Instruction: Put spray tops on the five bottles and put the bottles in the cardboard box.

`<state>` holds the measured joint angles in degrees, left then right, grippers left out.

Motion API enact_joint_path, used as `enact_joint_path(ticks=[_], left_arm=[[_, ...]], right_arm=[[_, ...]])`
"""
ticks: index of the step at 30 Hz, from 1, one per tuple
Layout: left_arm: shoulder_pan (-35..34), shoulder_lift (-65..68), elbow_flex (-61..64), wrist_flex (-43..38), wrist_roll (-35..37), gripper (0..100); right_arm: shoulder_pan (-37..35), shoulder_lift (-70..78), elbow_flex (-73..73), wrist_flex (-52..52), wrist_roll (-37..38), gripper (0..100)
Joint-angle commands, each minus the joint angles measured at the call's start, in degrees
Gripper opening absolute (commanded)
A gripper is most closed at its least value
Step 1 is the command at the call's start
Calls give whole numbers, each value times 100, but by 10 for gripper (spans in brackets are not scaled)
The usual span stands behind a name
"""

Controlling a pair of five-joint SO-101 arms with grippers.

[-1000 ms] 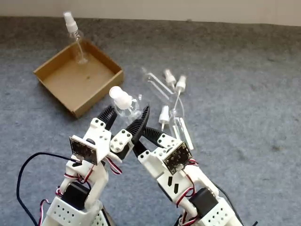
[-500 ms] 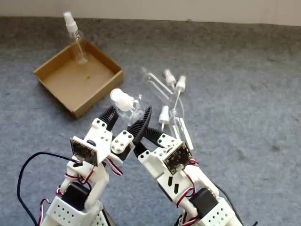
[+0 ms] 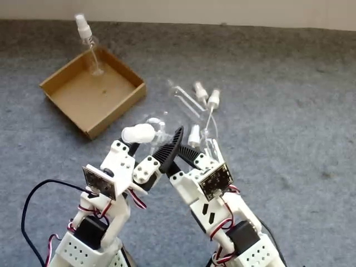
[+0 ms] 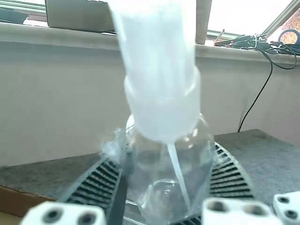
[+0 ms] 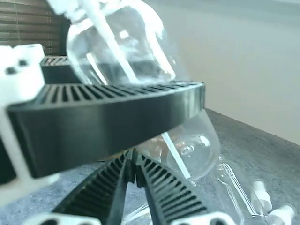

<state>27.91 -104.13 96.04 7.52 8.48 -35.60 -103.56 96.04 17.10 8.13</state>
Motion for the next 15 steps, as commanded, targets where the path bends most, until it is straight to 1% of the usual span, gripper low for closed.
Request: enact_joint_path(ticks=[1,4,6,15], left_arm=[[189,-31,31,-79,0,49],[127,-31,31,-97,-26,49],[-40,-31,31,-105,-18,49],[-1059,-31,31,-114,-9,49]], right_arm=[[303,-101,743,-22,35,12],[303,-101,743,-13,35,12],[295,-92,743,-13,35,12],[295,-48,743,-13,9,12]])
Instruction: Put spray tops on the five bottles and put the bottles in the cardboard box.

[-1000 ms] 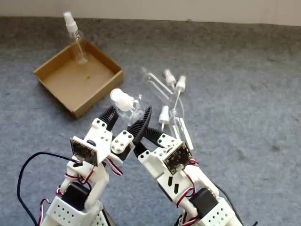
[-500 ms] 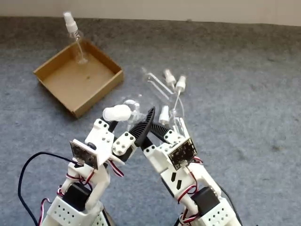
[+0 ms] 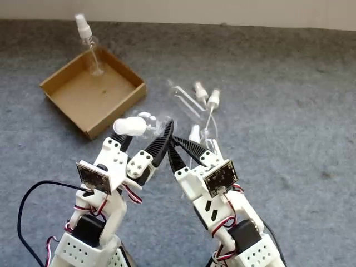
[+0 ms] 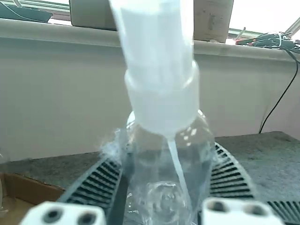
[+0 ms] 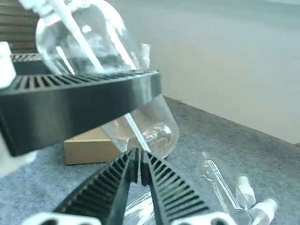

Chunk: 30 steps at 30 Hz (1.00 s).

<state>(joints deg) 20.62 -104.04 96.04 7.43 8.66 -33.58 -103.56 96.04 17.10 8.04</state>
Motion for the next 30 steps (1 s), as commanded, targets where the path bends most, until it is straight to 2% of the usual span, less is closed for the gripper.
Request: enact_joint_path(ticks=[1,8,12,16,22,30], left_arm=[[-470,-40,31,-114,-26,49],[-1604,4,-127,-123,-44,51],[-2000,22,-541,-97,-44,51],[-2273,31,-866,-88,-88,52],[-2343,31,-892,-88,-993,50],[-2510,31,-1033,-88,-1037,50]], right_arm=[[92,-48,743,-13,18,12],[92,-48,743,-4,9,12],[101,-48,743,48,9,12],[101,-48,743,321,9,12],[101,-48,743,338,9,12],[101,-48,743,356,9,12]])
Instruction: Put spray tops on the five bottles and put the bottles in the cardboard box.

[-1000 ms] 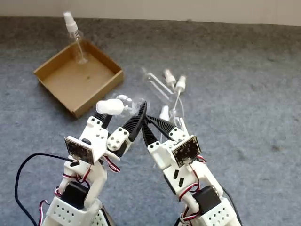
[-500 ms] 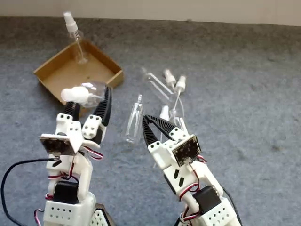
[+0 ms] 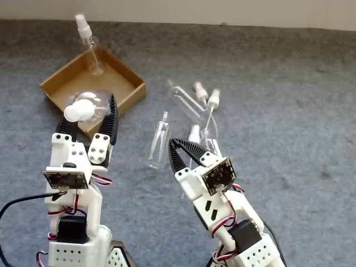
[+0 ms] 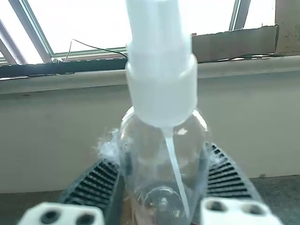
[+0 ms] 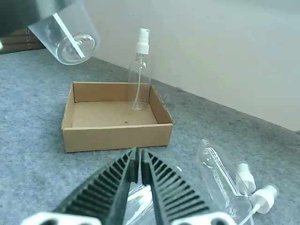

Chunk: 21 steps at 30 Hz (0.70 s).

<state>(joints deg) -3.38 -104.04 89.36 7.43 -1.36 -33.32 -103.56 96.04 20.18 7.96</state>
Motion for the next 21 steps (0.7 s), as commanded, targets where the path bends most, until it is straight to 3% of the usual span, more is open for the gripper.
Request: enact_joint_path(ticks=[1,11,21], left_arm=[[-127,31,-347,-88,-35,50],[-127,303,-796,-88,-26,49],[-136,3090,-2431,-105,-44,49]], right_arm=[[75,-48,743,48,18,12],[75,-48,743,48,18,12],[75,-48,743,48,18,12]])
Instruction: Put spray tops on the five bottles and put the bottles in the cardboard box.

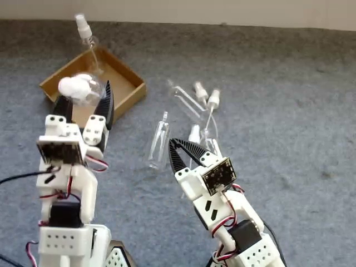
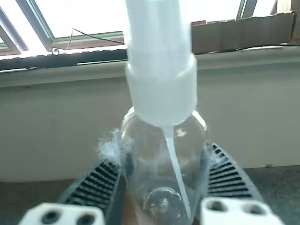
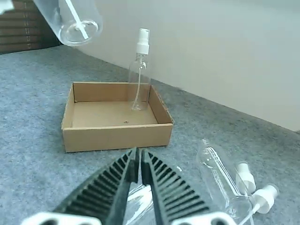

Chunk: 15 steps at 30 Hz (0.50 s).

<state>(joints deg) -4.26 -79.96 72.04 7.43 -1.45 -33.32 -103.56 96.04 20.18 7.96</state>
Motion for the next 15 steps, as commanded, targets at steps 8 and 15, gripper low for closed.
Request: enact_joint_path(ticks=[8,15], left_arm=[[-866,2352,-1165,-308,-35,50],[-1297,4084,-1226,-1626,-53,52]], right_arm=[[75,-48,752,48,18,12],[75,-48,752,48,18,12]])
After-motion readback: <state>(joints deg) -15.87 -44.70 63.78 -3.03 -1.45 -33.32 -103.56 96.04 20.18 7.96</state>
